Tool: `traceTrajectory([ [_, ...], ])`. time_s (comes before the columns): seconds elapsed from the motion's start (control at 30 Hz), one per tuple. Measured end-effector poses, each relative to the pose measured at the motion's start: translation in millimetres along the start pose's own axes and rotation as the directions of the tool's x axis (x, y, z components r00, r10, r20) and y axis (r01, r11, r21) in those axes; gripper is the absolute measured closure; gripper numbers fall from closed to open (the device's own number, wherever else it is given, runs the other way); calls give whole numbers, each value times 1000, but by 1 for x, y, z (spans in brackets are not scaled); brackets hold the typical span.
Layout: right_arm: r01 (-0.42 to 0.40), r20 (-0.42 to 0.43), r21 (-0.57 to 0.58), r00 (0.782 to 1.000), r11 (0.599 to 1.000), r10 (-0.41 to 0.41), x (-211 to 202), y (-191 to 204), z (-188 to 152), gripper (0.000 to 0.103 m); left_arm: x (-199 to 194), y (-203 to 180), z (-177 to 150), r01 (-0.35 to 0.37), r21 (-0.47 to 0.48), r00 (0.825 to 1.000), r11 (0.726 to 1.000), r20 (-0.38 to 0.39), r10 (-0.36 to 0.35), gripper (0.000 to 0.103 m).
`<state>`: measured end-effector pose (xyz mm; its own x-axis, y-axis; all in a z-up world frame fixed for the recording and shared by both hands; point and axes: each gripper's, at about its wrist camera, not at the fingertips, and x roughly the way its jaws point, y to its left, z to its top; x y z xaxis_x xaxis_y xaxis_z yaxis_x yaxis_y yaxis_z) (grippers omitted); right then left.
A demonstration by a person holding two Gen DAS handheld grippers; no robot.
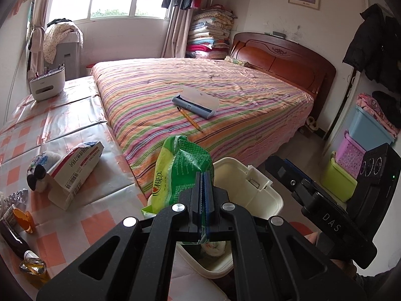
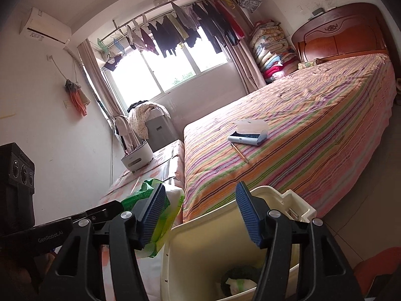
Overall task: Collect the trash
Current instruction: 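Drop the plastic bag and green snack bag into the cream bin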
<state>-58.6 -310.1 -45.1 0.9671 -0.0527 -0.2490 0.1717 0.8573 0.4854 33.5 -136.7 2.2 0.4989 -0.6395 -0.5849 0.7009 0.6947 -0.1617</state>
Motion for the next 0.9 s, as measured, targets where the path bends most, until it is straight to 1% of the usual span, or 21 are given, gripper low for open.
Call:
traceTrajectory([
  [0.37,8,35,32,999,999,-9,-4,-6,2,45,22,-5,-5,28,2,998,1000,-60,-28,102],
  [0.53,12,37,37,999,999,-14,-3,-6,2,45,34,-15,-10,56,28,994,998,-94,-53,101],
  [0.77,18,45,44,999,999,-20,-4,-8,1,45,42,-27,-18,61,84,992,995,-113,-51,97],
  [0.8,20,46,45,999,999,-22,-4,-9,1,45,42,-29,-19,60,91,992,994,-114,-49,94],
  [0.83,22,45,45,999,999,-24,-3,-9,1,45,41,-29,-18,48,96,993,994,-109,-38,87],
  [0.87,22,46,46,999,999,-24,-3,-10,1,45,39,-29,-18,33,100,995,994,-98,-23,62],
  [0.9,21,46,48,999,999,-23,-3,-10,1,45,36,-28,-17,12,102,997,995,-76,-4,28],
])
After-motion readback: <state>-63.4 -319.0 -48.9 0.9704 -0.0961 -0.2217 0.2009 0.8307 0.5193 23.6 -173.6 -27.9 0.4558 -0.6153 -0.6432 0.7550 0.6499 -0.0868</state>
